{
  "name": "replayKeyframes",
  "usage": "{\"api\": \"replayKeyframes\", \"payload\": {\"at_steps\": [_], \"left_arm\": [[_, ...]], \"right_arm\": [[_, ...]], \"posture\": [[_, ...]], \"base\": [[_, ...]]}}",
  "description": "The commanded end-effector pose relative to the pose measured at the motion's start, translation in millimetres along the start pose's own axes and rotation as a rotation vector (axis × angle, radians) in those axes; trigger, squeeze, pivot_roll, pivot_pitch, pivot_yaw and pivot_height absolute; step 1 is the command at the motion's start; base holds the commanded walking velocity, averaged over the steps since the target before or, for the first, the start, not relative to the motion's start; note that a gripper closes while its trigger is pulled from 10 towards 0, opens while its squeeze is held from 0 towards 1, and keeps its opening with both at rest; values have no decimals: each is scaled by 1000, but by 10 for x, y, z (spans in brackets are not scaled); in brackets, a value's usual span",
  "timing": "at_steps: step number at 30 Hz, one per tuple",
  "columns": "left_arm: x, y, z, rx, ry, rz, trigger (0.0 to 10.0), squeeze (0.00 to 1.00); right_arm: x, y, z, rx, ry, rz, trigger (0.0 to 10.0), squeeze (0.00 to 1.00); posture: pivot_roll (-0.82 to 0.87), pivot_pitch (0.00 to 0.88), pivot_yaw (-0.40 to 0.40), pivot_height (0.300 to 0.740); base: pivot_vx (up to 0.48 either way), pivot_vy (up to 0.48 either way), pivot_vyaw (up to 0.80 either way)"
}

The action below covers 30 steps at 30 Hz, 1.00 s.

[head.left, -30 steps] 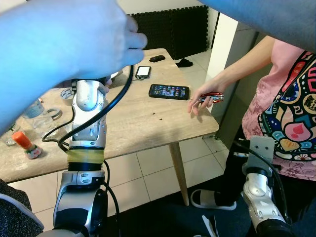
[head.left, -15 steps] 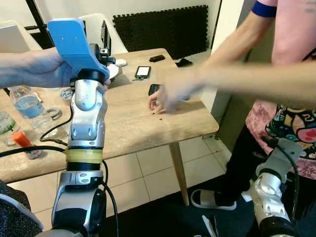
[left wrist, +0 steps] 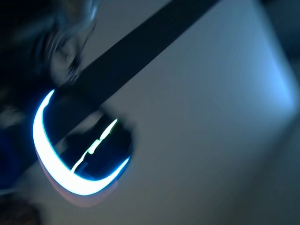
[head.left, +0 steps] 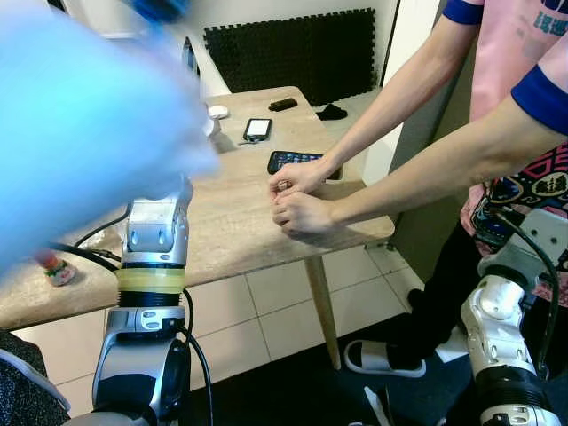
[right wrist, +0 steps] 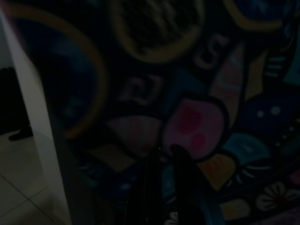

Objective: Restocking fridge

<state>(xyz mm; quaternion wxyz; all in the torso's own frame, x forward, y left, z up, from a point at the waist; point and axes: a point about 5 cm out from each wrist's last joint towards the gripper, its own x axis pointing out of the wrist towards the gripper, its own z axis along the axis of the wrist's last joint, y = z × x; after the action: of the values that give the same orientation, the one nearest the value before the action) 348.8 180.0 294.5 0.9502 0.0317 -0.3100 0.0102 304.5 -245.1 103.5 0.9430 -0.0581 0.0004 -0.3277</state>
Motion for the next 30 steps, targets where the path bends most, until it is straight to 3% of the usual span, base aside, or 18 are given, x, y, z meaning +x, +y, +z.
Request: {"api": "replayKeyframes", "payload": {"at_steps": [1, 7, 10, 22, 26, 30], "left_arm": [[-4, 21, -17, 29, 14, -11, 10000, 0], [-2, 22, -15, 30, 14, -10, 10000, 0], [-5, 21, -17, 29, 14, -10, 10000, 0], [-7, 22, -17, 28, 13, -8, 10000, 0], [-6, 24, -16, 29, 14, -7, 10000, 0], [-1, 12, -17, 26, 15, -10, 10000, 0]], "right_arm": [[14, 35, 124, 6, -56, 11, 10000, 0], [-6, 116, 238, 8, -107, 68, 10000, 0], [-41, 211, 299, 4, -141, 158, 10000, 0], [-90, 339, 306, -1, -136, 254, 10000, 0], [-117, 418, 342, 18, -131, 306, 10000, 0], [-97, 566, 473, 94, -119, 326, 10000, 0]], "posture": [[14, 0, 16, 740], [16, 0, 16, 740], [14, 0, 16, 740], [18, 0, 15, 740], [17, 0, 16, 740], [12, 0, 21, 740]], "base": [[0, 0, 0], [0, 0, 0], [0, 0, 0], [0, 0, 0], [0, 0, 0], [0, 0, 0]]}}
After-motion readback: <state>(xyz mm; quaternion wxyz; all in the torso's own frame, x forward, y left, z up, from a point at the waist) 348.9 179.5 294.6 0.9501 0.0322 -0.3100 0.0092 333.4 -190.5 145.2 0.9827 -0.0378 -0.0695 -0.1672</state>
